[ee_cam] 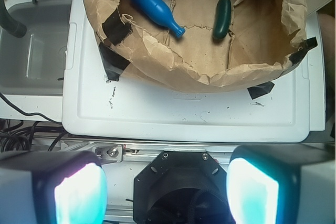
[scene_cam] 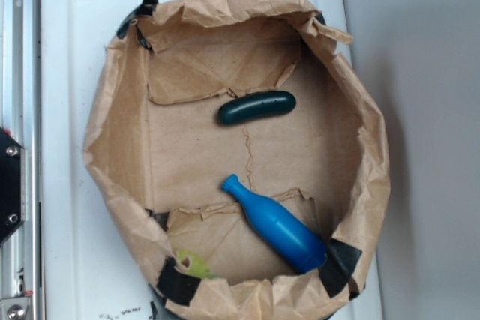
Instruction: Grab the plastic pickle.
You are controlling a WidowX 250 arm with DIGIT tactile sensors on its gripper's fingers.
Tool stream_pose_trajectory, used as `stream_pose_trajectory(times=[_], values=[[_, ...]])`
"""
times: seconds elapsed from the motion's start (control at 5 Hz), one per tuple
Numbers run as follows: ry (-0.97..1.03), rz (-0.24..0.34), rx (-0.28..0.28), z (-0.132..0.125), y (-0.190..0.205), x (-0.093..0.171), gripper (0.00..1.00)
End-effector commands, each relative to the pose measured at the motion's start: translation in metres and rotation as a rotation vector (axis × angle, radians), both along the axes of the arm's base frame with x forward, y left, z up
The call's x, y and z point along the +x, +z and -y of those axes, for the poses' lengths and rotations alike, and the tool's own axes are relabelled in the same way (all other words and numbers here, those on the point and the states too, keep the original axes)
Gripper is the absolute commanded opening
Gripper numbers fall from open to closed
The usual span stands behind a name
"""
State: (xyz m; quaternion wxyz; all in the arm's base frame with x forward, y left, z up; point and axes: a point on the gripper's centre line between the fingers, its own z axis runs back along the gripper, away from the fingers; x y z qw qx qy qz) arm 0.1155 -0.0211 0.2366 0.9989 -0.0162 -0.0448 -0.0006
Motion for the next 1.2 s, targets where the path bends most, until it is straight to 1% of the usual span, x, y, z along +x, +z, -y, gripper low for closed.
stream_pose_trajectory(times=[0.0, 0.2, 0.4, 0.6, 0.8, 1.0], values=[[0.000, 0.000, 0.000, 0.000, 0.000, 0.000, 1.00], [0.004, 0.012, -0.018, -0.006, -0.004, 0.050, 1.00], [-0.025, 0.045, -0.024, -0.014, -0.009, 0.088, 1.00], [0.015, 0.078, -0.029, -0.030, -0.017, 0.093, 1.00], [0.161, 0.087, -0.050, -0.051, -0.037, 0.087, 1.00], [0.161, 0.087, -0.050, -0.051, -0.037, 0.087, 1.00]])
